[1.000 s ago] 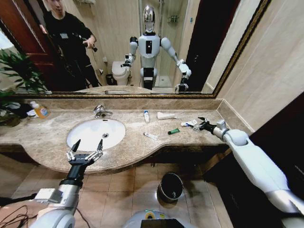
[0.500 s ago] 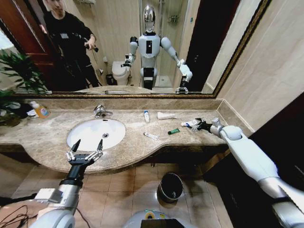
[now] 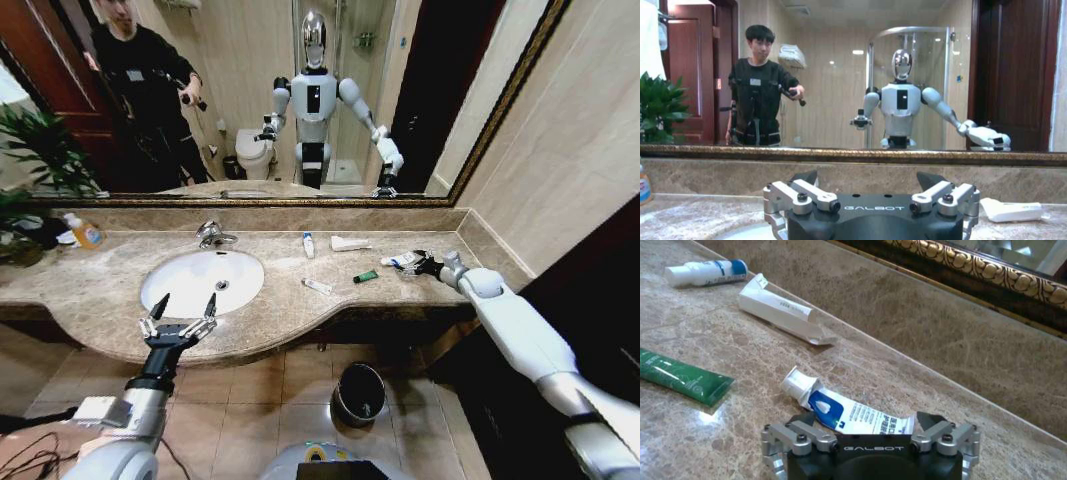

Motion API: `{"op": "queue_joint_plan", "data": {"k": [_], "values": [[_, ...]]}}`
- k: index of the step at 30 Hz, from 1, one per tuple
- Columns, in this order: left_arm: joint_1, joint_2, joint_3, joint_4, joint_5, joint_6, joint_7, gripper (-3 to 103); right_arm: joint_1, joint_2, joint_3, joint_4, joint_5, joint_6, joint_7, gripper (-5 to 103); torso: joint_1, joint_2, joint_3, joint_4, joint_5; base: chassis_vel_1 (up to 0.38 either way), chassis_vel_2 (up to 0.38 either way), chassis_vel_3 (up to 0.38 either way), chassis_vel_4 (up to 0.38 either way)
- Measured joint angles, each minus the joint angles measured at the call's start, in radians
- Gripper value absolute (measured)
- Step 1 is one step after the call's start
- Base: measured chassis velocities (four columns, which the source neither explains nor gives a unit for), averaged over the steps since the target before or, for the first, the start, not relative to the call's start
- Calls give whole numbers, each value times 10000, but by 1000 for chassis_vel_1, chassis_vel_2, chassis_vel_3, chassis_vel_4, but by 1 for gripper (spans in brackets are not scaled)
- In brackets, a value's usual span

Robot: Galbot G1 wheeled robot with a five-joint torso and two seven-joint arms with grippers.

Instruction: Pick up the trash from the sink and place it in the trash bin.

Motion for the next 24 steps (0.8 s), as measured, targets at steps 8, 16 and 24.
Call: {"op": "queue_joint_plan", "data": {"k": [8, 16, 24], "values": [[0, 0, 0, 0, 0, 0, 0, 100, 25, 159, -106, 47, 35, 23, 410, 82, 0, 0, 0, 0, 0, 0, 0, 0, 0], [0, 0, 0, 0, 0, 0, 0, 100, 25, 240, -121, 45, 39, 22, 461, 60, 0, 0, 0, 0, 0, 0, 0, 0, 0], [0, 1, 0, 0, 0, 0, 0, 100, -31, 251, -110, -4, 35, 18, 491, 34, 0, 0, 0, 0, 0, 0, 0, 0, 0]]}}
